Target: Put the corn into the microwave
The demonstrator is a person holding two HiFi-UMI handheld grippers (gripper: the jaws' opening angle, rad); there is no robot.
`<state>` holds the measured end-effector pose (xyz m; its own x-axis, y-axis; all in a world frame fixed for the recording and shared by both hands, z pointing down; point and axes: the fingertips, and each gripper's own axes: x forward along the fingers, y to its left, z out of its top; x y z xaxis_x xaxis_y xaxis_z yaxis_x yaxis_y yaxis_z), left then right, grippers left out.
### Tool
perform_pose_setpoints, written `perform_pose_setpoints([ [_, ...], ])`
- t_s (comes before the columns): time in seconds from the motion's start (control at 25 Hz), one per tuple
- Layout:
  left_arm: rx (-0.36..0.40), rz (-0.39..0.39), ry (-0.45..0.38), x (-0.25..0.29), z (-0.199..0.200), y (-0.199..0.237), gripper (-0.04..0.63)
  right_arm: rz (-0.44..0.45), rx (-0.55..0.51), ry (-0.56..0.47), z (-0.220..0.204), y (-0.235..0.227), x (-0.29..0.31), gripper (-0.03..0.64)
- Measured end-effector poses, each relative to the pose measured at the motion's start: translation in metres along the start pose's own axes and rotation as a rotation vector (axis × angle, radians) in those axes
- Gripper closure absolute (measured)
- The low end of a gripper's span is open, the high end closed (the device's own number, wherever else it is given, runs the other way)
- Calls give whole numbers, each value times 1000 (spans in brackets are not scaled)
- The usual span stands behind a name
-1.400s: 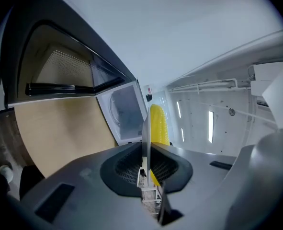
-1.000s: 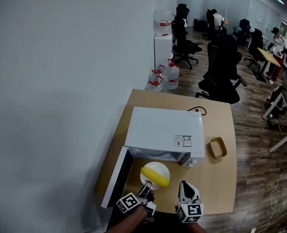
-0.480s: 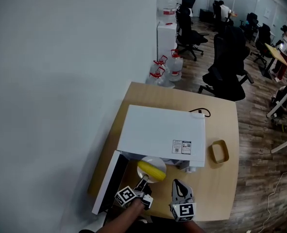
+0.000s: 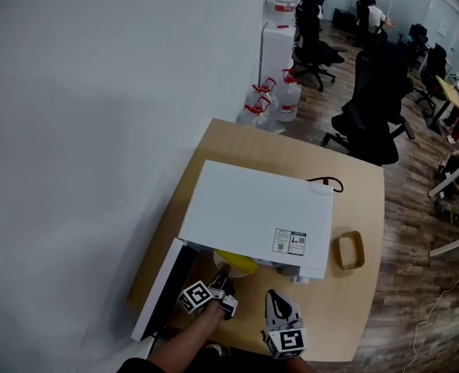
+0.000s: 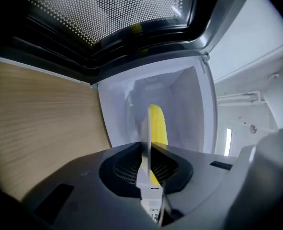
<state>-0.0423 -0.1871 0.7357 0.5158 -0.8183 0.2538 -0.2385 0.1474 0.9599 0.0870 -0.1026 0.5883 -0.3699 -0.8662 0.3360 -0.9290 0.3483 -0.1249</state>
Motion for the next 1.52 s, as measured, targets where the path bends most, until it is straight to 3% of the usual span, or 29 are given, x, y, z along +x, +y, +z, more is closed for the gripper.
perform_pose_setpoints([
  [0.64, -39, 38, -72, 44, 20, 21, 566, 59, 17, 27, -3, -2, 9, 557],
  [0.88, -112, 50, -97, 55, 20, 22, 566, 54, 13, 37, -13, -7, 5, 558],
  [1.08, -89, 90, -113, 59, 23, 23, 566, 36, 36, 48, -16, -13, 1, 557],
  [1.24, -144, 91, -138, 65, 21, 22, 566, 26, 30, 46, -21, -19, 0, 558],
  [1.52, -94, 124, -162, 74, 25, 17, 566, 29, 46, 48, -23, -19, 1, 558],
])
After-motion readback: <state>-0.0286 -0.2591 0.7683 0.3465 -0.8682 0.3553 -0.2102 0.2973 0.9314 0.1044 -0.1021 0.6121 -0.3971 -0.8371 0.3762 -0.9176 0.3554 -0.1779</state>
